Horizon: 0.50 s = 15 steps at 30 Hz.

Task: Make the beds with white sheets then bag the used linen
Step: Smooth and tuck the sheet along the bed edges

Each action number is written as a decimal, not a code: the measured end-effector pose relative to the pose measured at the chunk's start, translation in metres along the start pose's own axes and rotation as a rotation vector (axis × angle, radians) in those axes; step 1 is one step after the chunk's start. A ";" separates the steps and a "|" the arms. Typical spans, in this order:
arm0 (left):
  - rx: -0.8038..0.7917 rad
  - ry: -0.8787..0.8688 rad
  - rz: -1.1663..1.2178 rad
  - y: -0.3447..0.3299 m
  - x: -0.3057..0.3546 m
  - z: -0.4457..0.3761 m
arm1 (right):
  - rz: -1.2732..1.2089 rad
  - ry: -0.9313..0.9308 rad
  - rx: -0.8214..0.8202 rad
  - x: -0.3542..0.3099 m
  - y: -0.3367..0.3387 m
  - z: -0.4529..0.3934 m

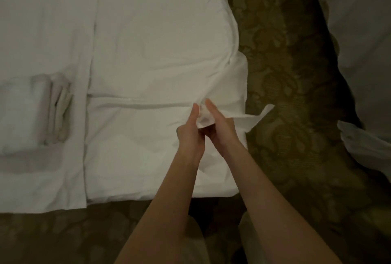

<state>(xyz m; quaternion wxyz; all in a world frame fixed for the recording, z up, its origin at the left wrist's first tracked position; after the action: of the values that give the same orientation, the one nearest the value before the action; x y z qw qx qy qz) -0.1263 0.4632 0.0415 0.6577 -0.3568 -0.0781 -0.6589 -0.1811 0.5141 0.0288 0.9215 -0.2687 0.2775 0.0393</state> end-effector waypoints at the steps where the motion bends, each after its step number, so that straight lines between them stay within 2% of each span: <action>1: -0.007 -0.012 -0.023 0.008 0.007 -0.001 | -0.028 -0.042 0.035 0.004 -0.007 -0.005; 3: 0.002 -0.038 -0.031 0.023 0.021 -0.005 | -0.065 -0.064 0.192 0.012 -0.013 -0.017; 6: 0.050 -0.041 -0.018 0.042 0.046 -0.012 | -0.255 -0.027 0.427 0.012 0.007 -0.034; 7: 0.053 -0.041 -0.019 0.050 0.054 -0.015 | -0.237 -0.021 0.474 0.009 0.012 -0.037; 10: 0.056 -0.051 0.008 0.080 0.072 -0.025 | -0.009 0.107 0.576 -0.003 0.011 -0.046; 12: 0.073 -0.009 0.042 0.108 0.079 -0.033 | 0.082 0.302 0.639 -0.015 -0.010 -0.044; 14: 0.082 0.103 -0.018 0.137 0.085 -0.037 | 0.259 0.459 0.596 -0.023 -0.054 -0.041; 15: 0.077 0.168 -0.105 0.153 0.089 -0.037 | 0.409 0.514 0.525 -0.019 -0.079 -0.040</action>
<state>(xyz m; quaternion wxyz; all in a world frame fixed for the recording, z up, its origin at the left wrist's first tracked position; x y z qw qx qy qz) 0.0116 0.3512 0.0097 0.6395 -0.2701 -0.0665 -0.7167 -0.1991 0.4279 0.0480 0.8328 0.0349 0.5465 0.0809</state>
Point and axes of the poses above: each hand's wrist, its own z-axis away from the middle knuckle, its own y-axis out of the back of the hand, x = y × z, the point moved 2 cm from there along -z, towards the middle knuckle, and after that the axes turned 4 degrees about z, right-handed, at the moved point
